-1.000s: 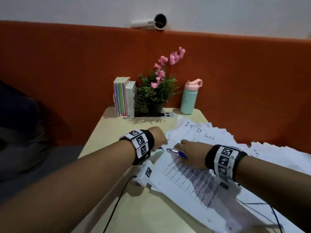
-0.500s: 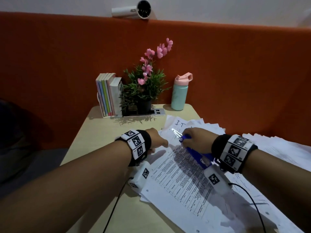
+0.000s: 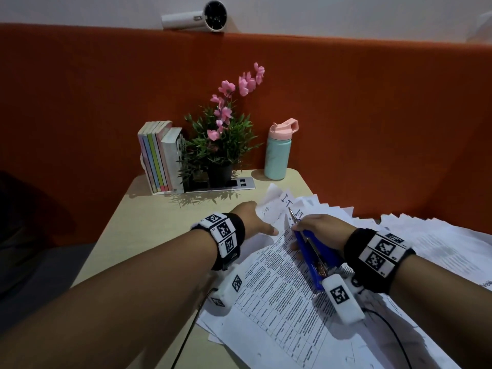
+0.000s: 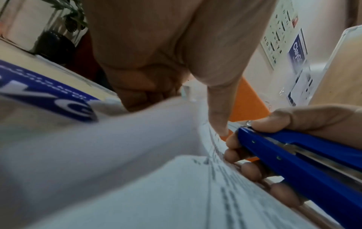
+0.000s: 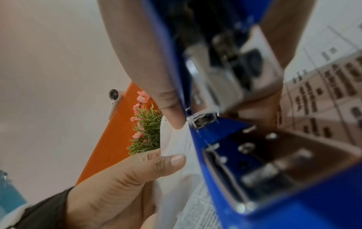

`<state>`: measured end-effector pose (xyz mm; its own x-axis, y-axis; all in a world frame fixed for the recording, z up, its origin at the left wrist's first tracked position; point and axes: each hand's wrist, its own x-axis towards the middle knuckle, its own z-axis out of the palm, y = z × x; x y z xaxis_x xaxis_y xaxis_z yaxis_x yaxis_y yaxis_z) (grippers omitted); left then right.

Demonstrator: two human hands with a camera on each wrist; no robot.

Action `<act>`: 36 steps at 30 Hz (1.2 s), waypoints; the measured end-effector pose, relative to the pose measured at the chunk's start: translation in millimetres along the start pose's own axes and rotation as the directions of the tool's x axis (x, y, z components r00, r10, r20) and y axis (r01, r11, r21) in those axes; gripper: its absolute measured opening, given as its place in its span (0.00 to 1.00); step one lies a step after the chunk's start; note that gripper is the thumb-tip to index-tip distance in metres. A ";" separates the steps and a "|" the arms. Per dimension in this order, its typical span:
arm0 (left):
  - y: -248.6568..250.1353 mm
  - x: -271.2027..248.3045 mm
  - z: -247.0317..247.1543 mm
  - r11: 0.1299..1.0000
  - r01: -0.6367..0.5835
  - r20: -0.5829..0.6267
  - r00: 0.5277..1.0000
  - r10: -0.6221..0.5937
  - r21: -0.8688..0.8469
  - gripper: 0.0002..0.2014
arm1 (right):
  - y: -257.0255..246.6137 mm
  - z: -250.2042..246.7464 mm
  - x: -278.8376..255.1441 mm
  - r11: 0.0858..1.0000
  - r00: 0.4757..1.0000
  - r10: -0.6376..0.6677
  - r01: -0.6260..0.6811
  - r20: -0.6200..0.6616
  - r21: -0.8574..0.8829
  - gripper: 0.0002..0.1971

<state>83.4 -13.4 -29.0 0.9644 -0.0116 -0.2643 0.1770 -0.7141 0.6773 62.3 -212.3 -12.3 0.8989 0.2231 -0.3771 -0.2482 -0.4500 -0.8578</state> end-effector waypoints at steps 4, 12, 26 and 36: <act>0.1 -9.1 3.3 0.999 -0.024 0.067 0.997 0.026 -0.041 0.36 | 0.1 2.7 -4.4 0.996 1.000 0.005 -0.004 -0.010 0.090 0.12; -47.2 -22.2 -45.1 0.981 -0.012 0.037 0.999 0.019 -0.192 0.27 | -31.0 -17.0 -6.1 0.974 0.964 -0.101 0.045 -0.248 -0.223 0.18; -150.3 -66.5 -115.6 0.755 -0.051 0.008 0.997 0.075 -0.654 0.33 | -23.5 29.5 12.2 0.299 0.995 -0.090 -0.007 -0.036 -0.954 0.13; -130.0 -75.3 -123.1 0.754 -0.106 0.006 0.990 0.144 -0.648 0.28 | -141.4 41.1 -37.4 0.463 0.741 -0.669 0.480 0.061 -0.745 0.11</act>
<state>12.0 166.4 -12.7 0.9785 -0.1187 -0.1684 0.1591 -0.0840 0.9837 49.0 -121.4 108.7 0.8097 0.5194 0.2730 0.5855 -0.7456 -0.3181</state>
